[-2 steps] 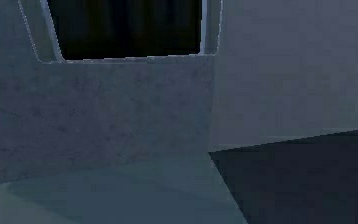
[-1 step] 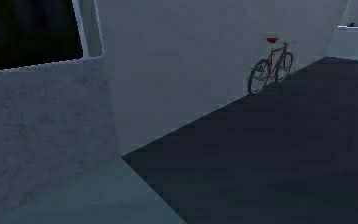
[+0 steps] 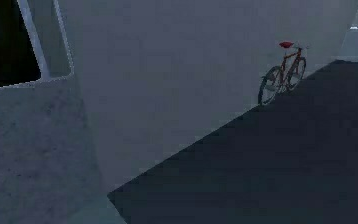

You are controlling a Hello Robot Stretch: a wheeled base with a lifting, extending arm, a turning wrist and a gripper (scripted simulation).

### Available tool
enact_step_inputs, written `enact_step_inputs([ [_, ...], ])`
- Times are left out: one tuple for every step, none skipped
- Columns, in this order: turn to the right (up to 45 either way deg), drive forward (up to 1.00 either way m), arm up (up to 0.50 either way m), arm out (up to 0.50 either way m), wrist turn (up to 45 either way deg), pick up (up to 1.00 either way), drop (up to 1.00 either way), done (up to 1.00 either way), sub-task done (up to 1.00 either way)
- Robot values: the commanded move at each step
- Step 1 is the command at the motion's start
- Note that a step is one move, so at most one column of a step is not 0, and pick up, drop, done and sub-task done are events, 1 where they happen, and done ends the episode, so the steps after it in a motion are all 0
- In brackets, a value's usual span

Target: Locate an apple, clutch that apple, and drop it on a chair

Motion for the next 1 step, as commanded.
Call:
enact_step_inputs([
  [45.0, 0.0, 0.0, 0.0, 0.0, 0.0, 0.0, 0.0, 0.0],
])
